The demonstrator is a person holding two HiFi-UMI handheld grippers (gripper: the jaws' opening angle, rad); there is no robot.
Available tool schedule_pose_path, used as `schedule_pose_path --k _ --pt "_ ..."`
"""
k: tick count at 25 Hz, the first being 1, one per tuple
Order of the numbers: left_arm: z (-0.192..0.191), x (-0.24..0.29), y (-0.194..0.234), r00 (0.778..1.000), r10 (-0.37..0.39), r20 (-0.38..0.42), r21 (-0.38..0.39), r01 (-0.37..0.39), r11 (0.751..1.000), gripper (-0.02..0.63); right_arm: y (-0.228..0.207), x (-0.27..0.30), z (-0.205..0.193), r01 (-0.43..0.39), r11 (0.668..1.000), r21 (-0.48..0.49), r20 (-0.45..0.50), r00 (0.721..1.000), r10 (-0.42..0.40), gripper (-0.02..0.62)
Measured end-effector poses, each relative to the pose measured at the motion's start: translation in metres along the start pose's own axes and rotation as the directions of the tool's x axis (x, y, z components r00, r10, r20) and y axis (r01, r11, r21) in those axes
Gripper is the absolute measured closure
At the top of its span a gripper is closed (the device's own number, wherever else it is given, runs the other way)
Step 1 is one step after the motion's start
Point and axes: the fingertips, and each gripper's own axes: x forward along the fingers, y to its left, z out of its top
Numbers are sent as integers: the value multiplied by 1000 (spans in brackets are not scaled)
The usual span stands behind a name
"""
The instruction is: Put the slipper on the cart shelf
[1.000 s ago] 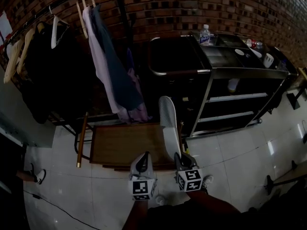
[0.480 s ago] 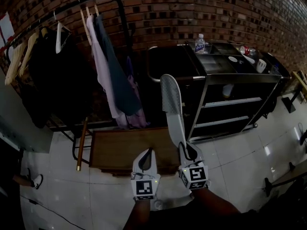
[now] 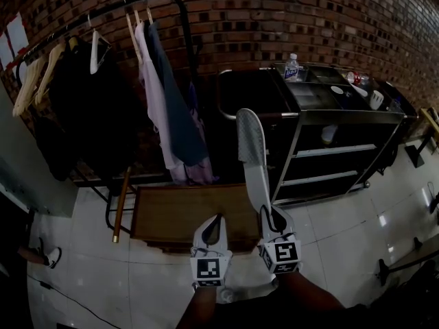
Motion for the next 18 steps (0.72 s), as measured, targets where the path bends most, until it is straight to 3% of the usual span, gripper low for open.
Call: schedule_pose_path --k 4,18 --pt "6 -2 -3 999 -9 36 16 8 1000 591 2 -1 1 4 1000 -10 -1 1000 -4 554" --pt "-6 9 -18 1000 -24 5 -10 24 1000 591 -10 -7 -26 10 1000 -14 -58 998 -11 554"
